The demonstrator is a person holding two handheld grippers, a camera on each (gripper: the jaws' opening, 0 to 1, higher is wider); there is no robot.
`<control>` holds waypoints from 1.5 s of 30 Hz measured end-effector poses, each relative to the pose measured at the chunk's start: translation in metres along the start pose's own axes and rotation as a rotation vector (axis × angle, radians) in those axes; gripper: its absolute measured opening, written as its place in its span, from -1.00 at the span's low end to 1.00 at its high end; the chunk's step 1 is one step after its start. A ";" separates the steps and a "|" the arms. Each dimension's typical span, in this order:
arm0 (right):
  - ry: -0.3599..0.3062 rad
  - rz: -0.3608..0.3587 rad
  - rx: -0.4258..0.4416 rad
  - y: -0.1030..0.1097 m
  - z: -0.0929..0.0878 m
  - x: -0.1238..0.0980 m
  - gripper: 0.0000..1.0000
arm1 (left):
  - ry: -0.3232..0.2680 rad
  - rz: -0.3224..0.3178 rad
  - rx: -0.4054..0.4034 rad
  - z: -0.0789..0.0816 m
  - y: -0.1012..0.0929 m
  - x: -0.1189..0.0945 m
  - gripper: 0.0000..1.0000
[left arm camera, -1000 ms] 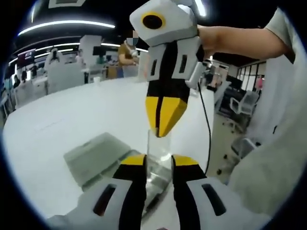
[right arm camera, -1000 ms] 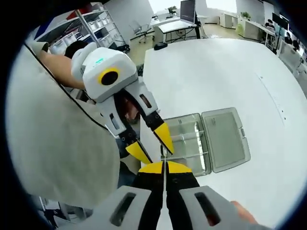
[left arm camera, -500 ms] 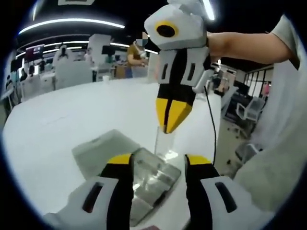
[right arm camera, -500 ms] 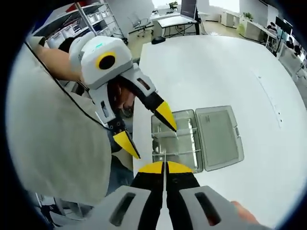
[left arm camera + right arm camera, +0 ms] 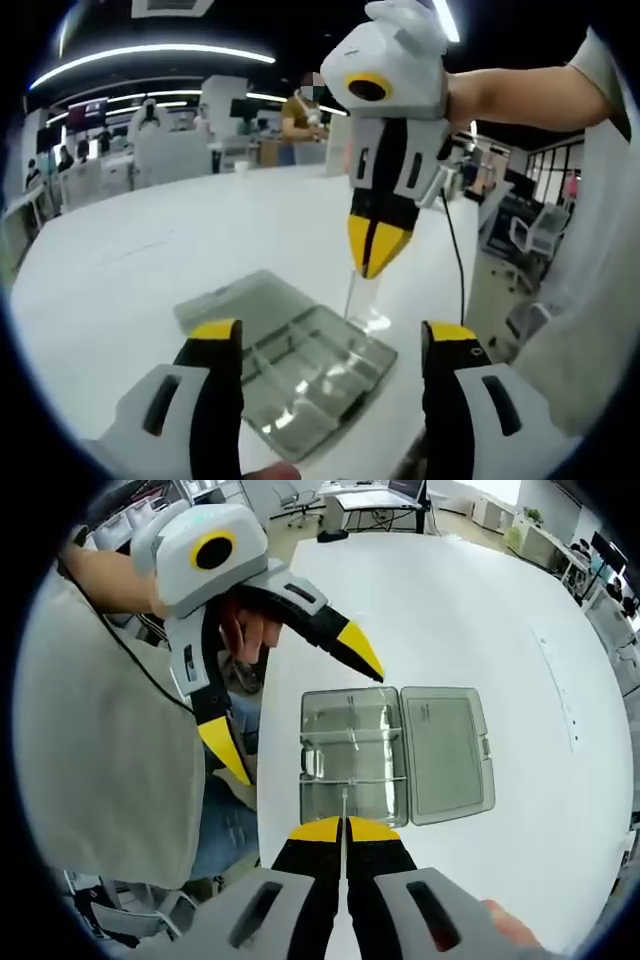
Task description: Insert the divider into the dual guide fixture by aligning both edges with the guide slots and pushing it downward to the bottom, including one-sided entry, uneven engagement, binding, and posture correction.
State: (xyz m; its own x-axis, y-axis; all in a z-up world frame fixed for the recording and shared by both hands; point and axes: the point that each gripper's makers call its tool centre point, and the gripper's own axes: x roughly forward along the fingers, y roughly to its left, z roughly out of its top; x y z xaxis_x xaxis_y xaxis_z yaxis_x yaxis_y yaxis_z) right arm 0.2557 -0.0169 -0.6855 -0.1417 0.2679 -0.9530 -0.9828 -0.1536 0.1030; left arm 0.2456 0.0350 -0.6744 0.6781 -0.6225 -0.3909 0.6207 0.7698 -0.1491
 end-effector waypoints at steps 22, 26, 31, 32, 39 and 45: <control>0.038 -0.027 -0.007 -0.002 0.002 0.002 -1.00 | 0.020 -0.018 0.004 -0.010 0.002 -0.007 0.60; 0.044 -0.028 -0.014 -0.001 -0.002 0.007 -1.00 | 0.024 -0.026 0.004 -0.012 -0.002 -0.008 0.61; 0.042 -0.020 -0.025 0.003 -0.001 0.013 -1.00 | 0.028 -0.027 0.003 -0.013 -0.004 -0.007 0.62; 0.041 -0.021 -0.026 0.002 -0.001 0.014 -1.00 | 0.027 -0.026 0.004 -0.013 -0.004 -0.008 0.62; 0.056 -0.026 -0.040 -0.001 0.001 0.021 -1.00 | 0.037 -0.018 0.004 -0.018 -0.002 -0.012 0.63; 0.064 -0.021 -0.042 -0.004 0.001 0.024 -1.00 | 0.044 -0.018 0.011 -0.021 -0.002 -0.013 0.66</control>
State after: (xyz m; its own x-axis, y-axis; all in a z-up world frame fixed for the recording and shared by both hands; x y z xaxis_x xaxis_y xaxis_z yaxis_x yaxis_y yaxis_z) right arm 0.2559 -0.0088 -0.7088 -0.1119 0.2104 -0.9712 -0.9794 -0.1887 0.0720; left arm 0.2271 0.0442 -0.6878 0.6487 -0.6294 -0.4278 0.6373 0.7565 -0.1467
